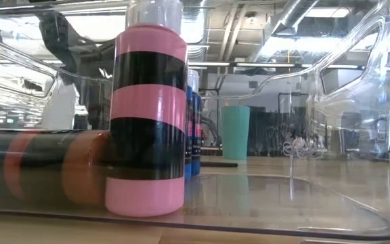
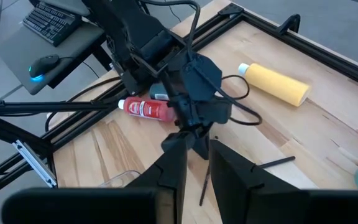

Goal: Pick & Place Paint Supplies
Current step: Adjust the paint brushes on the table, then put the silver paint brush into the green cup

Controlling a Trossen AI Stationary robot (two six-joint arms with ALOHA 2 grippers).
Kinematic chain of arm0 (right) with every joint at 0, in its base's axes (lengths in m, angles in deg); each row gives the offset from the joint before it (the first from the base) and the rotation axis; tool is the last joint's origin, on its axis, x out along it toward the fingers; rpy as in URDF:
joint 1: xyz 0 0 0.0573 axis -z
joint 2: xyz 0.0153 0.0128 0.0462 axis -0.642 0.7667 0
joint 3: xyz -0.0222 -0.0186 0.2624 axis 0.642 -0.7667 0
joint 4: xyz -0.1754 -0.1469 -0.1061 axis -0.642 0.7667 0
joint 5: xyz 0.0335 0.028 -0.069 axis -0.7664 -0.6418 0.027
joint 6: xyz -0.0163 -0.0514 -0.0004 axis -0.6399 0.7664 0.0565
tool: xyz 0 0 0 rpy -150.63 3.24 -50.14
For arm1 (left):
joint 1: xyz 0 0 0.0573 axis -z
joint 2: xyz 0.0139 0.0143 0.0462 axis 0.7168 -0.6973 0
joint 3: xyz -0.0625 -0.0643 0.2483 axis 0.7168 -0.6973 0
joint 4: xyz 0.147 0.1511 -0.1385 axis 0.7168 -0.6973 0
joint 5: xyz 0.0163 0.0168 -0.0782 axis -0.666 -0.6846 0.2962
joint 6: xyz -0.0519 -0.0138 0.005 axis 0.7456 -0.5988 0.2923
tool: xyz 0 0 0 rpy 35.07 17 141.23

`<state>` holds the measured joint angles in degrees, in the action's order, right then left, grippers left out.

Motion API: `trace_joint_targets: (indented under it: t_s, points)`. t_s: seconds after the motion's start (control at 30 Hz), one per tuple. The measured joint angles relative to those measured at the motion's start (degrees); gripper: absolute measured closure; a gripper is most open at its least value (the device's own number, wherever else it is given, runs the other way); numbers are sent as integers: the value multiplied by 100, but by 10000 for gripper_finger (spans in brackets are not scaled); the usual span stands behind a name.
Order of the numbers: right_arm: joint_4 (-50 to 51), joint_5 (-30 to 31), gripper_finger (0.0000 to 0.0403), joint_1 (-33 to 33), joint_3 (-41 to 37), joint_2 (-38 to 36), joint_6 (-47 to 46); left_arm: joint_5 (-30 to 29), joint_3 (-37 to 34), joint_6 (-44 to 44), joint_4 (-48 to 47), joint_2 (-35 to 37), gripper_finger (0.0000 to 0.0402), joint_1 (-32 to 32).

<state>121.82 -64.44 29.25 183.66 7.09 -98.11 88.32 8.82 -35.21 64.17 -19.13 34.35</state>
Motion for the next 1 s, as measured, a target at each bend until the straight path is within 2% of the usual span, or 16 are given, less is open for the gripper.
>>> trace_joint_targets:
  t_s: [0.2,0.37,0.5,0.63,0.73,0.83,1.0]
  points:
    - [-1,15,341,1,0,0,1,-60,164,37,44,183,400,4]
    - [-74,26,341,98,3,76,-7,-92,165,157,-144,782,400,-30]
    - [-159,18,341,183,2,316,-51,-482,165,196,-885,1530,400,-146]
    - [-252,2,341,261,7,673,-657,-695,162,235,-1621,2397,400,-246]
    - [-487,-45,341,342,4,1010,-1357,-676,163,177,-1740,3070,400,-203]
    - [-639,-462,341,423,-2,1236,-1906,-816,163,-21,-1707,3728,400,-43]
    - [-751,-952,341,485,-2,1729,-1843,-1124,-50,-78,-1717,4702,400,210]
